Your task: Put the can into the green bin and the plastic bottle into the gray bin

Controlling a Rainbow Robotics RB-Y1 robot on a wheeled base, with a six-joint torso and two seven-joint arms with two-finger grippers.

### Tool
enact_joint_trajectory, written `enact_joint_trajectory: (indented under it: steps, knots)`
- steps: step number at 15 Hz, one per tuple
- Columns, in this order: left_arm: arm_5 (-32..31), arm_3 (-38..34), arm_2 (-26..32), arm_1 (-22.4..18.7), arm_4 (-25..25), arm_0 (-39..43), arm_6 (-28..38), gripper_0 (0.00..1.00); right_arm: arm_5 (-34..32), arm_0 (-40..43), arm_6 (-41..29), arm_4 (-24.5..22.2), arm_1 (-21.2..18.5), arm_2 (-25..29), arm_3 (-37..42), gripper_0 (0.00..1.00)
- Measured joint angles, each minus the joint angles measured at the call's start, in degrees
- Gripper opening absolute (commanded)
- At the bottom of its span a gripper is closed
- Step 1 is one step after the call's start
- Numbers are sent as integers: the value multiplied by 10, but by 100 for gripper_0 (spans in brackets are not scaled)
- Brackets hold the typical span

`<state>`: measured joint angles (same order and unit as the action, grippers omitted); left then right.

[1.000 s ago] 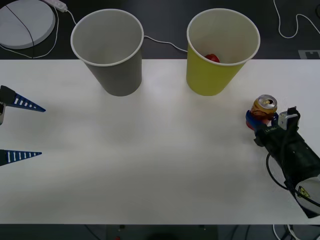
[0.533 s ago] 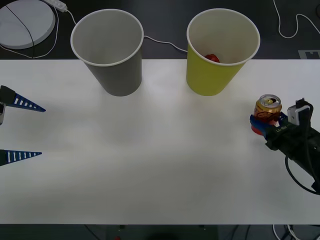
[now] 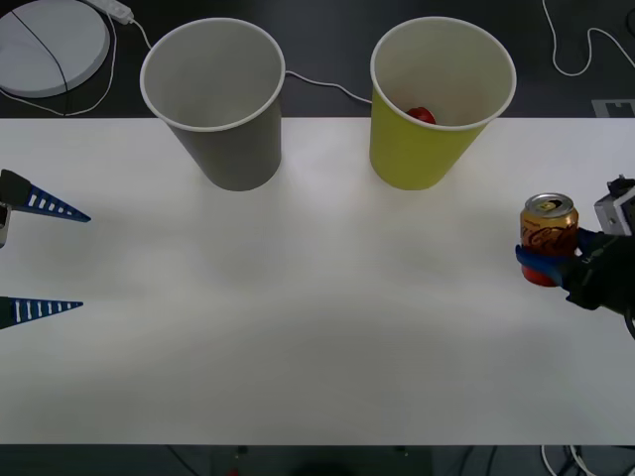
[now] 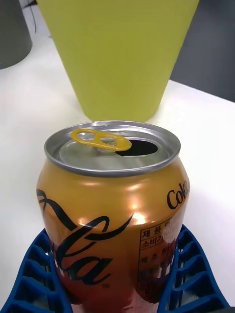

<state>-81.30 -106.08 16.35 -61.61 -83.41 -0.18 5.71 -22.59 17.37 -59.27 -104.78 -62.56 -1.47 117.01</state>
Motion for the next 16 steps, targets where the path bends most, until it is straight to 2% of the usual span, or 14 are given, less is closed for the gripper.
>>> enact_joint_trajectory:
  steps: [2,5,7,10,16]
  knots:
    - [0,0,0,0,0,0,0,100,-112,10,-4,7,21,68,28,0]
    - [0,0,0,0,0,0,0,100,-241,12,-24,14,46,144,59,0]
    - [0,0,0,0,0,0,0,100,-316,12,-77,10,53,186,89,0]
    - [0,0,0,0,0,0,0,100,-409,-5,-147,1,56,226,128,0]
    - [0,0,0,0,0,0,0,100,-588,-108,-153,0,48,270,127,0]
